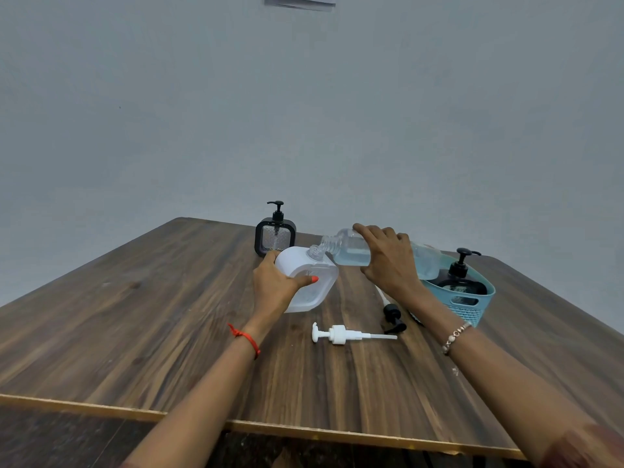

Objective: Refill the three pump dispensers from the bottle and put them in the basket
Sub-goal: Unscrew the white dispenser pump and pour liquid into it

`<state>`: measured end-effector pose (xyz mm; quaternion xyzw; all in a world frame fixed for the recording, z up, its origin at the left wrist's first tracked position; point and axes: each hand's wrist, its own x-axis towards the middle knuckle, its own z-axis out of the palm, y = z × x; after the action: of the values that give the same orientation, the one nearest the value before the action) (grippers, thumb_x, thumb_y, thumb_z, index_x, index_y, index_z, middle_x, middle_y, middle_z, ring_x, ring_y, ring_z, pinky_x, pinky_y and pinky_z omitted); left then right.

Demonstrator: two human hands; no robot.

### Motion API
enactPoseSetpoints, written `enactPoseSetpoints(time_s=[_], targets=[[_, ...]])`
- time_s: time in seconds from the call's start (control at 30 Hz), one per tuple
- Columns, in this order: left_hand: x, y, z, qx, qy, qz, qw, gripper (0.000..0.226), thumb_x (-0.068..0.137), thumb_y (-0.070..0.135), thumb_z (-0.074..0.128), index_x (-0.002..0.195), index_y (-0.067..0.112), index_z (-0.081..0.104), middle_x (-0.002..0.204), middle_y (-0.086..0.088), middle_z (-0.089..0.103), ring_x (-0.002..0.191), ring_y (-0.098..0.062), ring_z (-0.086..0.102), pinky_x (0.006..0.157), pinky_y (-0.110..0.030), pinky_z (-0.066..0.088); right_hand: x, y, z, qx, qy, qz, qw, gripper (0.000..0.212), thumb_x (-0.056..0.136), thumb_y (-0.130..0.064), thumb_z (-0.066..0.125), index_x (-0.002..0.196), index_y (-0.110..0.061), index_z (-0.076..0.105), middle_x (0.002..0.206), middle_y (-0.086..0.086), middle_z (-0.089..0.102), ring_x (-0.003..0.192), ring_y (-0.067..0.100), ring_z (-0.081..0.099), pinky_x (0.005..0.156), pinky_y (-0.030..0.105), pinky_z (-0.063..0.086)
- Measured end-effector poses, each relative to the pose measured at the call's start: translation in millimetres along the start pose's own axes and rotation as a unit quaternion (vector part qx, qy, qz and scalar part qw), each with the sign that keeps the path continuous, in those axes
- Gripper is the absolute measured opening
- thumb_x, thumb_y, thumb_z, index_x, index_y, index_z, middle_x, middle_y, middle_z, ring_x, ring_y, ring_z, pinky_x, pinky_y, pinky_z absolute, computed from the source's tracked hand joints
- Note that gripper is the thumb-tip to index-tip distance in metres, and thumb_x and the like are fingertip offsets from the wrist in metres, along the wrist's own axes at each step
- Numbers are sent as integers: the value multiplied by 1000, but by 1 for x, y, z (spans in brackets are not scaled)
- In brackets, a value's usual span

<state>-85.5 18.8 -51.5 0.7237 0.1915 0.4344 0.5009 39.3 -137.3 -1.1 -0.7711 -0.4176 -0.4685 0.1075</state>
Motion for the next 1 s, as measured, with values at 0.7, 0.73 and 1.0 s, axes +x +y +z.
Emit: enactPoseSetpoints(time_s=[0.7, 0.73, 1.0], targets=[[-2, -3, 0, -10, 0, -10, 1000, 66, 52, 22, 90, 108, 10, 57, 99, -2, 60, 89, -20, 56, 70, -26, 45, -2, -1, -1, -6, 1, -2, 1000, 71, 45, -6, 82, 113, -13, 61, 93, 8, 69, 72, 34, 63, 62, 40, 47], [-2, -3, 0, -9, 1, -10, 1000, 66, 51, 22, 90, 108, 10, 57, 99, -2, 60, 89, -20, 57, 71, -27, 45, -2, -1, -1, -6, 2, -3, 1000, 71, 45, -6, 82, 112, -13, 61, 93, 8, 69, 72, 34, 63, 63, 40, 47], [-2, -3, -1, -9, 0, -10, 1000, 66, 52, 20, 90, 109, 9, 57, 98, -1, 58, 89, -18, 55, 70, -25, 43, -3, -1, -2, -2, -2, -5, 1000, 70, 47, -7, 82, 114, -12, 61, 95, 9, 69, 73, 35, 63, 65, 42, 48]])
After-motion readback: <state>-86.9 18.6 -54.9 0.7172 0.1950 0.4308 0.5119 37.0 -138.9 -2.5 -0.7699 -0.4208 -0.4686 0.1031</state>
